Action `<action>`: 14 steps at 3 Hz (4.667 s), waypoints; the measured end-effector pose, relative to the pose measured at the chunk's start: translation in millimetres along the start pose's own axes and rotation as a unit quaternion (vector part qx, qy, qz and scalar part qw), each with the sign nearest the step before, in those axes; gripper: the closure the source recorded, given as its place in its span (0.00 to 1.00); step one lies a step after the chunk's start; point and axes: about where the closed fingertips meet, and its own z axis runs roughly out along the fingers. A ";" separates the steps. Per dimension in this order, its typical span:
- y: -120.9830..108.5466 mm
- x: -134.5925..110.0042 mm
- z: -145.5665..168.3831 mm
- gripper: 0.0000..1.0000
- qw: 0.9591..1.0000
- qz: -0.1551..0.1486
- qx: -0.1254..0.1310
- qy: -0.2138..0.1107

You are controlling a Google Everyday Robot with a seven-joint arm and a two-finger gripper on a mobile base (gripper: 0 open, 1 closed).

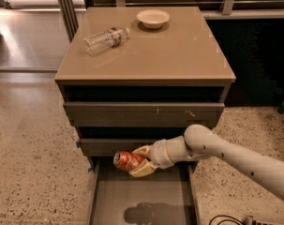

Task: Pick coke can from bottom drawer and place on counter

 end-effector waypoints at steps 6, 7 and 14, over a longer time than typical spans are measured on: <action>-82.8 -263.7 -195.9 1.00 0.973 -0.194 0.058 -0.109; -119.1 -294.1 -233.7 1.00 0.969 -0.202 0.087 -0.111; -256.3 -273.3 -306.8 1.00 0.954 -0.108 0.190 -0.207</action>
Offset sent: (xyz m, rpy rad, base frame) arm 0.0669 -0.0340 0.2914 0.1781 -0.3625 0.0798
